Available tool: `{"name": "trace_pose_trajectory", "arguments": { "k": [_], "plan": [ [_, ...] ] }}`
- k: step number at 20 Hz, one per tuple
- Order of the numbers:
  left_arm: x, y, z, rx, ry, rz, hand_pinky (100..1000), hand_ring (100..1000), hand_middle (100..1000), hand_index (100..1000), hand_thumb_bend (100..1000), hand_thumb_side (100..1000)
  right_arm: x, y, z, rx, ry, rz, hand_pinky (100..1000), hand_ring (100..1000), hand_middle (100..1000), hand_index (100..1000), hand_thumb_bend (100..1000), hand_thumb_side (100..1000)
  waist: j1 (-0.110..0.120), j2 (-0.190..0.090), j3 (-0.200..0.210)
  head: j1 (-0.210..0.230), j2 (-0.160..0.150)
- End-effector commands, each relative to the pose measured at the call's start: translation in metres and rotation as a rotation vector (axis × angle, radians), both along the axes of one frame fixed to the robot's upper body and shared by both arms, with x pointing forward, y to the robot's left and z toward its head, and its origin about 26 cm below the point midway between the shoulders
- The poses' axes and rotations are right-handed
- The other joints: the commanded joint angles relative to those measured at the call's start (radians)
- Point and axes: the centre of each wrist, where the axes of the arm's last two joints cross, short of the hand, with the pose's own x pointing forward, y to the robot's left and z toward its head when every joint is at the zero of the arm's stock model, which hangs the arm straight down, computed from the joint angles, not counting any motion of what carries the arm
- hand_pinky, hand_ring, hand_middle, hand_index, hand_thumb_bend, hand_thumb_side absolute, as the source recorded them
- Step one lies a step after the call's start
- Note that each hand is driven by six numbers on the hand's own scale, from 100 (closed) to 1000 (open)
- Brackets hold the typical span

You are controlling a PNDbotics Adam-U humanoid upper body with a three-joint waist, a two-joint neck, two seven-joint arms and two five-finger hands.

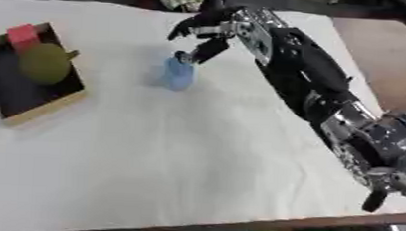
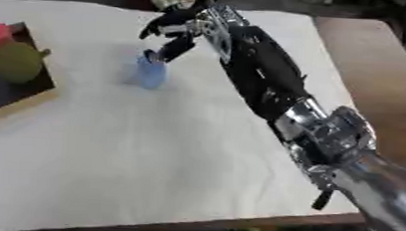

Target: Pick up objects on the table and place them in the box.

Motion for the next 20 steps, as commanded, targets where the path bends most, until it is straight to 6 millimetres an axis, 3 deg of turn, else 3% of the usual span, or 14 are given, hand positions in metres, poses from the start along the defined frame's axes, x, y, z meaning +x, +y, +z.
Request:
{"name": "trace_pose_trajectory", "arguments": {
  "k": [1, 5, 7, 8, 15, 20],
  "plan": [
    [-0.003, 0.003, 0.008, 0.023, -0.027, 0.008, 588, 756, 711, 859, 100, 595, -0.001, -0.003, 0.018, -0.003, -0.039, 0.012, 903, 930, 957, 1000, 100, 898, 0.008, -0.017, -0.002, 0.003, 0.004],
    [-0.003, 0.003, 0.008, 0.022, -0.027, 0.008, 588, 757, 711, 859, 100, 596, -0.002, 0.004, 0.014, -0.013, -0.047, 0.034, 904, 928, 956, 1000, 100, 875, 0.010, -0.016, -0.003, 0.002, 0.004],
    [-0.003, 0.003, 0.008, 0.022, -0.025, 0.007, 588, 758, 710, 860, 100, 598, -0.003, 0.007, 0.011, -0.016, -0.053, 0.041, 903, 925, 948, 1000, 100, 802, 0.011, -0.016, -0.003, 0.002, 0.004],
    [-0.003, 0.003, 0.007, 0.022, -0.024, 0.006, 588, 758, 710, 860, 100, 599, -0.003, 0.009, 0.010, -0.021, -0.055, 0.044, 903, 926, 950, 1000, 100, 854, 0.011, -0.015, -0.004, 0.003, 0.004],
    [-0.003, 0.002, 0.007, 0.022, -0.022, 0.002, 587, 759, 710, 860, 100, 602, -0.004, 0.017, -0.005, -0.050, -0.065, 0.053, 904, 924, 947, 1000, 100, 840, 0.014, -0.014, -0.006, 0.003, 0.004],
    [-0.003, 0.002, 0.006, 0.021, -0.024, 0.000, 588, 760, 710, 861, 100, 600, -0.004, 0.023, -0.013, -0.078, -0.077, 0.065, 906, 923, 948, 1000, 100, 763, 0.017, -0.013, -0.005, 0.000, 0.004]
  ]
}}
